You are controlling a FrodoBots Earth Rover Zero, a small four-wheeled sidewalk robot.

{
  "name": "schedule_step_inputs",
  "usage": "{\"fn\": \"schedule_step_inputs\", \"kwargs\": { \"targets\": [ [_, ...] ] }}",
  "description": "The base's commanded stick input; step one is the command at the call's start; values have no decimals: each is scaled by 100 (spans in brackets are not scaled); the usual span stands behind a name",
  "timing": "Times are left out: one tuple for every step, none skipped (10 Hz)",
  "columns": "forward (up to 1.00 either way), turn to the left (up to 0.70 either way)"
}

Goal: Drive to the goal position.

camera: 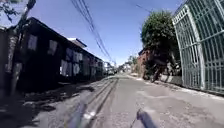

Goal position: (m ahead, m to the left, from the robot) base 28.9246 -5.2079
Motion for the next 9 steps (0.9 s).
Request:
{"fn": "schedule_step_inputs", "kwargs": {
  "targets": [
    [100, 0],
    [100, 0],
    [100, 0],
    [100, 0],
    [100, 0],
    [100, 0],
    [100, 0],
    [100, 0],
    [100, 0]
  ]
}}
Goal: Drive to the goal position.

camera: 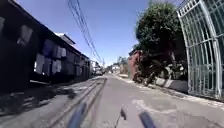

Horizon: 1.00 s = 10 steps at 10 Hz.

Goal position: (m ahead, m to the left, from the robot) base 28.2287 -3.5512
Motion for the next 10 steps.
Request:
{"fn": "schedule_step_inputs", "kwargs": {
  "targets": [
    [100, 0],
    [100, 0],
    [100, 0],
    [100, 0],
    [100, 0],
    [100, 0],
    [100, 0],
    [100, 0],
    [100, 0],
    [100, 0]
  ]
}}
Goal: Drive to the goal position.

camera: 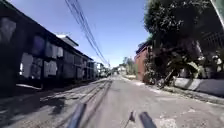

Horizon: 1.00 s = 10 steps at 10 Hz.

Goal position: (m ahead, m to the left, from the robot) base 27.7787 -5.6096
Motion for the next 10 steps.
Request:
{"fn": "schedule_step_inputs", "kwargs": {
  "targets": [
    [100, 0],
    [100, 0],
    [89, 0],
    [85, 0],
    [85, -9],
    [85, -26],
    [85, -34],
    [85, -34],
    [85, -34],
    [85, -34]
  ]
}}
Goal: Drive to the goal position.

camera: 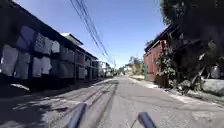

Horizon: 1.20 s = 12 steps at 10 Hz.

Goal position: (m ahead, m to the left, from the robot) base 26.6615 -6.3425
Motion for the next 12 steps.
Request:
{"fn": "schedule_step_inputs", "kwargs": {
  "targets": [
    [85, -34],
    [85, -34],
    [85, -34],
    [85, -34],
    [85, 0],
    [85, 0],
    [85, 0],
    [85, 0],
    [85, 0],
    [85, 0],
    [85, 0],
    [85, 0]
  ]
}}
